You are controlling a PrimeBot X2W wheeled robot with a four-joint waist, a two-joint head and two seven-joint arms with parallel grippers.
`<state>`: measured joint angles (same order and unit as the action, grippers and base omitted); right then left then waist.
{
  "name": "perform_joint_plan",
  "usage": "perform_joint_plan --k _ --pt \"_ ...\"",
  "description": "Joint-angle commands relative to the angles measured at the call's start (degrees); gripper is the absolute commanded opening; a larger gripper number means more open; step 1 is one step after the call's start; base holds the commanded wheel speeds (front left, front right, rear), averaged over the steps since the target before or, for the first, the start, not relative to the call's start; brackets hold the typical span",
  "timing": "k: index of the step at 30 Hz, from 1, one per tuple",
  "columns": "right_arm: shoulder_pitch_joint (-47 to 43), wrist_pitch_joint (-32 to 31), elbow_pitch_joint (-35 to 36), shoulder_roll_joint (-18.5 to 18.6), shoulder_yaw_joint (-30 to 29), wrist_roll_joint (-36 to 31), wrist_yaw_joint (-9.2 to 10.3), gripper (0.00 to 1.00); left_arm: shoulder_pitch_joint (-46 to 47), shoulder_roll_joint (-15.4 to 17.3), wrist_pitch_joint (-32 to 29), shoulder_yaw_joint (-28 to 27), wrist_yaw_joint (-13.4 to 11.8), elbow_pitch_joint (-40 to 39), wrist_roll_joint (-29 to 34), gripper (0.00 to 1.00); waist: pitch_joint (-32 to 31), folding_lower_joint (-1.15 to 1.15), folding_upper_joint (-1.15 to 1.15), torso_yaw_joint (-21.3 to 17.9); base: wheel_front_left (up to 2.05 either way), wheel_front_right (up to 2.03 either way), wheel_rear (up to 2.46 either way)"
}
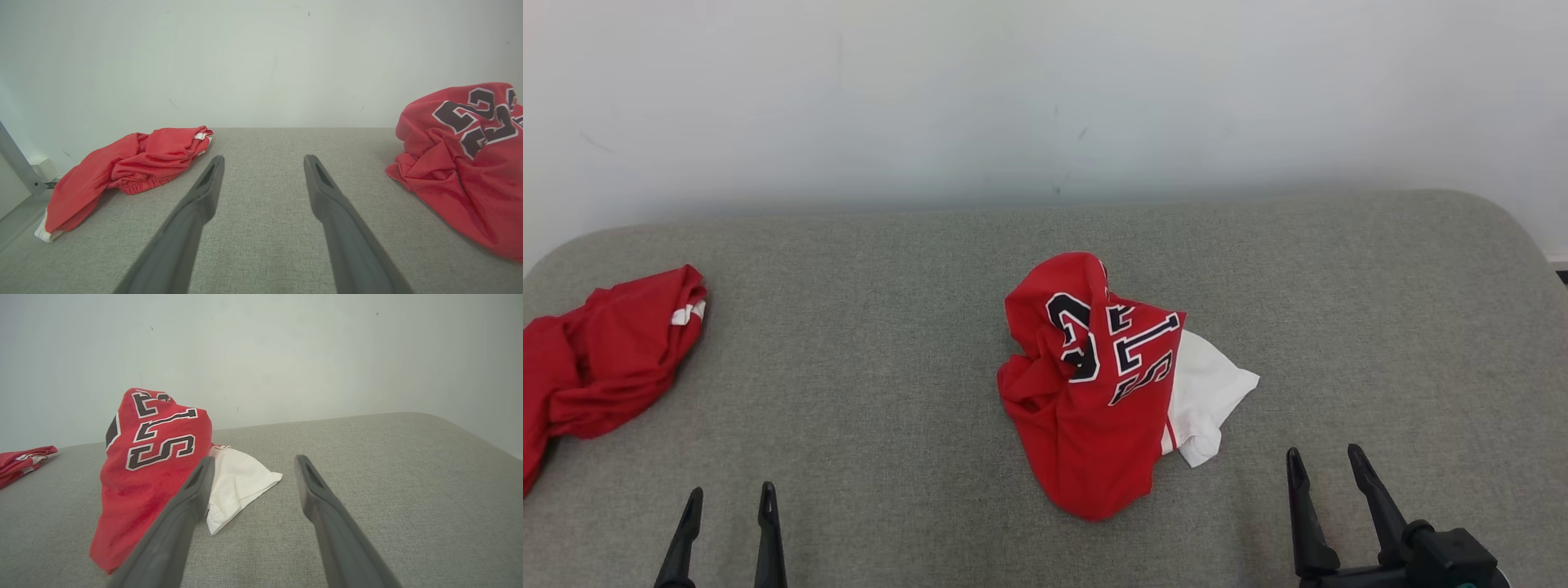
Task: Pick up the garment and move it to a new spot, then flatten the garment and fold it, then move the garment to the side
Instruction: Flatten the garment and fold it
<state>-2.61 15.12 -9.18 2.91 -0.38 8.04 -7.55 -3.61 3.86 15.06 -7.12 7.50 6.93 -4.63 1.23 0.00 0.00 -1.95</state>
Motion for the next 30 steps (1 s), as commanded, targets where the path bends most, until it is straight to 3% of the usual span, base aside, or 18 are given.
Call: perform_joint_plan --k 1,11,18,24,30 --pt "-0.17 -0.01 -0.01 -0.06 -0.09 0.06 0.12 1.0 -0.1 0.08 0.2 -0.06 -0.06 0.16 -0.24 1.0 -0.02 0.0 0.0 -0.04 0.0 0.0 0.0" --pt "-0.08 -0.01 -0.24 -0.06 0.4 -0.24 0.12 1.0 -0.26 -0.2 0.2 -0.36 -0.06 -0.21 -0.54 1.0 -0.1 0.0 0.0 0.19 0.0 0.0 0.0" --pt "5.21 -0.01 -1.47 -0.07 1.91 -3.5 0.12 1.0 -0.01 -0.78 0.2 0.24 -0.06 -2.54 -0.91 1.0 1.46 0.0 0.0 1.61 0.0 0.0 0.0" --pt "15.37 -0.02 -7.66 -0.06 0.59 -8.54 0.12 1.0 2.28 -0.82 0.2 1.51 -0.06 -3.25 -1.51 1.0 5.13 0.0 0.0 3.66 0.0 0.0 0.0" --pt "26.18 -0.01 -20.78 -0.05 -3.79 -13.4 0.12 1.0 4.36 0.11 0.2 2.58 -0.06 -3.47 -2.47 1.0 8.69 0.0 0.0 5.5 0.0 0.0 0.0"
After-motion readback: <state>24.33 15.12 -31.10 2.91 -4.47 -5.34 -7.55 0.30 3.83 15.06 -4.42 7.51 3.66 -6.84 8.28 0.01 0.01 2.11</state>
